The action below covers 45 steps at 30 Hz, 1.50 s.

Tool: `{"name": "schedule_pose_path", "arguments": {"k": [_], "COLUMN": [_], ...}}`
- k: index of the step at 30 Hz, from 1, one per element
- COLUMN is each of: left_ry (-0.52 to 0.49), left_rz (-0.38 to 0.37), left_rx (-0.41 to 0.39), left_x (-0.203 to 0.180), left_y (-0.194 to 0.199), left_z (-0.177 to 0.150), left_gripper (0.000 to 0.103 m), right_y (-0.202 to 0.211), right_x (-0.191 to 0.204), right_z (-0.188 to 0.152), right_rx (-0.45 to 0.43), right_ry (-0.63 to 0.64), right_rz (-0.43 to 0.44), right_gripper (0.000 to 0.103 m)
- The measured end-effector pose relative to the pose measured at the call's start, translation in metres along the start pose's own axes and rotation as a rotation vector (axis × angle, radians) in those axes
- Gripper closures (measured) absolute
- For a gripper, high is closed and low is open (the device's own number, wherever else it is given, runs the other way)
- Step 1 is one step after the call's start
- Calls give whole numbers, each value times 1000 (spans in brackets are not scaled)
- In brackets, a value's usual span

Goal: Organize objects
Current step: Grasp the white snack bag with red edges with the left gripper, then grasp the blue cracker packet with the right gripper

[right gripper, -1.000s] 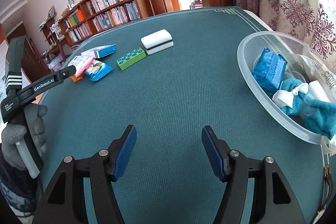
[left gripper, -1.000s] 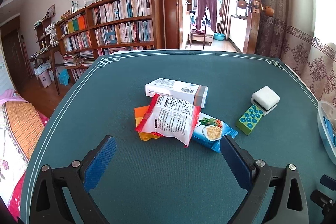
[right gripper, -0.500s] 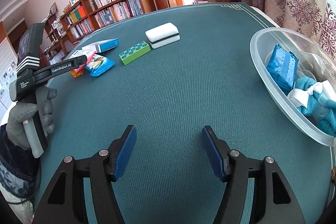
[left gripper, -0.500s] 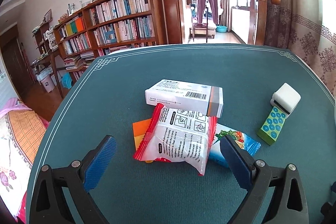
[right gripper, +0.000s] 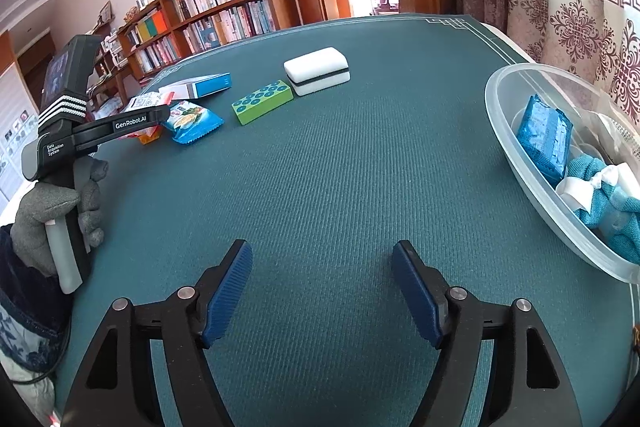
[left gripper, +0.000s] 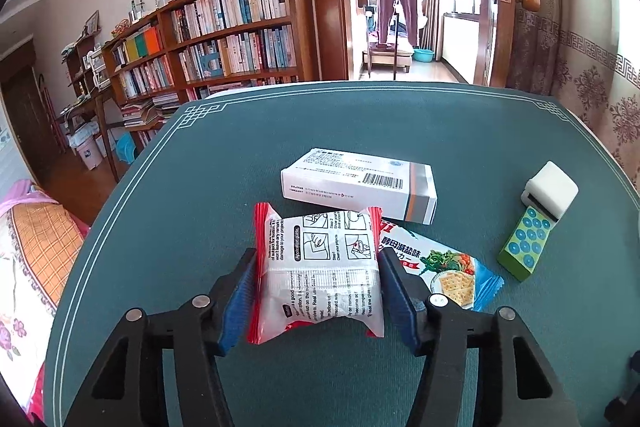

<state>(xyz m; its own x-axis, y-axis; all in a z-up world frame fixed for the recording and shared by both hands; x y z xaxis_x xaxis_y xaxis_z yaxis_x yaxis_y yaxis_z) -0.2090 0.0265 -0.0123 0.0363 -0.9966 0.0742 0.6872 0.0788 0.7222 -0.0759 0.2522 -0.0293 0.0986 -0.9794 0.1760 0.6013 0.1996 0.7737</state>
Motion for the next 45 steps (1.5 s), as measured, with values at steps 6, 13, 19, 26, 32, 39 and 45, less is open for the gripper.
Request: {"name": "schedule_pose_path", "arguments": {"k": [6,13,19,26,32,39,45], "left_ry": [29,59,100,113,111,158,180], "left_rz": [-17,-38,-56,-60,-65,-65,-41], "left_rx": [-5,-23,-1,4,3,2,-24], "left_x": [6,14,21,26,27,36,40], "left_y": [11,36,44,47,45,45,49], "left_z": [-6,-20,-40,-52,-57,-60,-59], "left_gripper": [50,50,50,50,50,50,50], "right_y": [-1,-1,-1,-3,-10,-35,-66], "right_x": [2,2,3,6,25,84,119], "right_z": [0,-1,-1,1,30,75,106], "right_rx": [0,-2,-3,0,-9,-34,-34], "right_ry": [7,7,10,22,46,209,333], "right_rz": [-1,1,3,11,64,138,137], "right_gripper": [27,26,26,26,26,26,26]}}
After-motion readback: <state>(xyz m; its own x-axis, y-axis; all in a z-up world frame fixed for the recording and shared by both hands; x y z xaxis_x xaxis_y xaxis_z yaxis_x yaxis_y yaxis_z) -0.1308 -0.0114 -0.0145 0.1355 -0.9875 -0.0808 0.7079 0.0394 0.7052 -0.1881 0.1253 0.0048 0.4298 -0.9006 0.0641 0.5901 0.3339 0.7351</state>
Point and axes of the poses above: each gripper's, at about its wrist camera, not at the fingertips, and y roughly against the way its jaws point, x to its left, z to its top, the point moved 7 cm from there along -y, roughly the way its jaws point, and after that the axes turned 5 degrees about x, right-handed, at the moved point
